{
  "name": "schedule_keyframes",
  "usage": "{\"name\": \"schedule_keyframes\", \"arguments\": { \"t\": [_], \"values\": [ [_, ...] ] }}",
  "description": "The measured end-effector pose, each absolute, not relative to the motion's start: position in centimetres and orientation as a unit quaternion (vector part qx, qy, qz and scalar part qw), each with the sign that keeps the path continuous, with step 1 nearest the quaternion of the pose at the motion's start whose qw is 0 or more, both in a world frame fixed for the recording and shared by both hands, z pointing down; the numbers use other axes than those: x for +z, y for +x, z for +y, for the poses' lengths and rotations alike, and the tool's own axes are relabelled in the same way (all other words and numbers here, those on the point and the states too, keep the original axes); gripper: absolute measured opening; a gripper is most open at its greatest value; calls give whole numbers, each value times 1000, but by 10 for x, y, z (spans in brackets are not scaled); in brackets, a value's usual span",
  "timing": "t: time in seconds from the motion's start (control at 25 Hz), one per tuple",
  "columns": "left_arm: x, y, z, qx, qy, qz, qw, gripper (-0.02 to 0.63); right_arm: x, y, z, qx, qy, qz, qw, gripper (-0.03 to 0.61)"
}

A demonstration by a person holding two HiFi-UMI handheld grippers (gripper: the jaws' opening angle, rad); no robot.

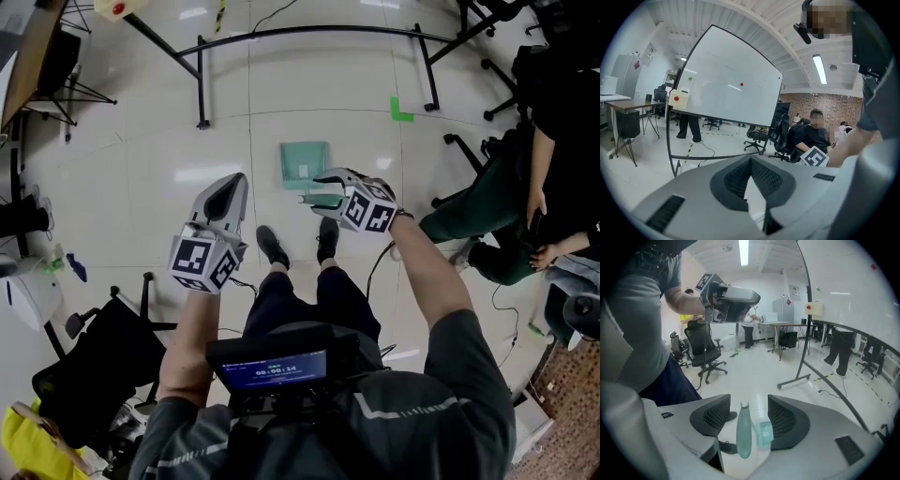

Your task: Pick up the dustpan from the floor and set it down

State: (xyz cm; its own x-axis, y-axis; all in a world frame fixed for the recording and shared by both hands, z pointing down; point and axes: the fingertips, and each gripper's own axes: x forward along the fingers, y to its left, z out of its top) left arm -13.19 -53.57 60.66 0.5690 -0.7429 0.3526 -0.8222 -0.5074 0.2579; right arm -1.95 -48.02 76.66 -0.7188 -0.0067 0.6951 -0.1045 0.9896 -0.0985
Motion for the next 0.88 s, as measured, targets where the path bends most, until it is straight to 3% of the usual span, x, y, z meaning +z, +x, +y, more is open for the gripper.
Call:
{"name": "schedule_keyframes", "arguments": {
  "t": [0.28, 0.52, 0.68, 0.88],
  "values": [
    [485, -133, -528, 58, 876, -455, 148, 34, 577, -8, -499, 64, 141, -959, 238, 264],
    [379, -139, -514, 19, 882, -460, 101, 34, 399, 25, -515, 56, 250, -964, 68, 247],
    [323, -143, -493, 1, 875, -477, 84, 34, 303, 49, -492, 37, 295, -955, 4, 247],
    [270, -135, -475, -14, 877, -478, 54, 34, 245, 84, -477, 64, 349, -934, -43, 124]
  ]
}}
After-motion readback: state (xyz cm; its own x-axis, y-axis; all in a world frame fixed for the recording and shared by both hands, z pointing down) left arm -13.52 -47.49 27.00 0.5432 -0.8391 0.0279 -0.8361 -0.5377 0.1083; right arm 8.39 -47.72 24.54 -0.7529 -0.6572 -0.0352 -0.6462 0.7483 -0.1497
